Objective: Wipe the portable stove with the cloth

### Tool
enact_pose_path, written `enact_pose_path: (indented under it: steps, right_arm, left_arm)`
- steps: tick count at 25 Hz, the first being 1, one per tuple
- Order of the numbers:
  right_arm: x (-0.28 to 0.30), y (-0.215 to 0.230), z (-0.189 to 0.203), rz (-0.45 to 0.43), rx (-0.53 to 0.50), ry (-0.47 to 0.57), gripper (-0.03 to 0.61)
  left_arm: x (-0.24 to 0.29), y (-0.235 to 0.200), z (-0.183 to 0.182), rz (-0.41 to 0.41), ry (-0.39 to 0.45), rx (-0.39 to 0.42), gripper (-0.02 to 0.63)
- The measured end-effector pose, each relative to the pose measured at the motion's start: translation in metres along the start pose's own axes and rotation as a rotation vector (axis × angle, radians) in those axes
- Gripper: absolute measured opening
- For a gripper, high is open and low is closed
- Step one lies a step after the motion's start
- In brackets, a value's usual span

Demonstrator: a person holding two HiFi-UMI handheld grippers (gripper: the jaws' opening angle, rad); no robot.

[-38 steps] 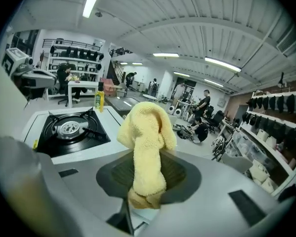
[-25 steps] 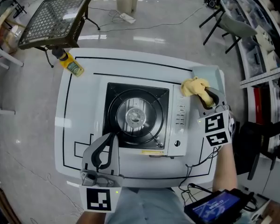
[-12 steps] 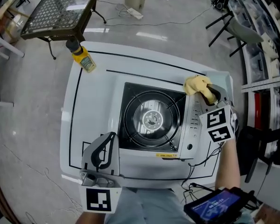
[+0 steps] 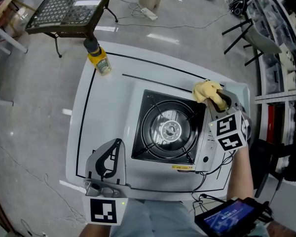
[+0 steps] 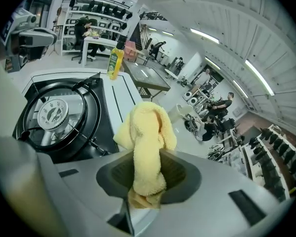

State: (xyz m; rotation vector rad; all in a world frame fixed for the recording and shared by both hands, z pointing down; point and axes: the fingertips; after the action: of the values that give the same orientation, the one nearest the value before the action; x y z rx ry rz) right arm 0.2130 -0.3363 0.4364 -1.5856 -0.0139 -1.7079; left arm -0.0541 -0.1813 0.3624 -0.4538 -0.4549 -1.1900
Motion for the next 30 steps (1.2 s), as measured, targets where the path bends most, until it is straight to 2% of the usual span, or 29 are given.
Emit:
enact_pose_path:
  steps: [8, 15, 30]
  right_arm:
    - [-0.004, -0.004, -0.019, 0.002, -0.027, 0.004, 0.124]
    - [-0.006, -0.013, -0.040, -0.009, -0.062, 0.005, 0.124]
    - [-0.010, -0.050, -0.100, -0.031, -0.142, 0.030, 0.124]
  left_arm:
    - [-0.004, -0.014, -0.002, -0.015, 0.022, -0.028, 0.018]
    - [-0.013, -0.027, 0.002, -0.030, 0.010, -0.036, 0.018]
    - [-0.042, -0.074, 0.017, -0.091, 0.018, -0.086, 0.018]
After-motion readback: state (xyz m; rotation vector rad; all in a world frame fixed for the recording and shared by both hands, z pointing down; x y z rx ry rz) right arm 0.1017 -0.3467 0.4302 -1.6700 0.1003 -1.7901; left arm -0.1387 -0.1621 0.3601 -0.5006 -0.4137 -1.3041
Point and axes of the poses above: the fingertips, and each gripper's own axes: x forward along the fingers, y to its right, z out of its underside, and after that the axes turned 14 degrees about -y, right-handed
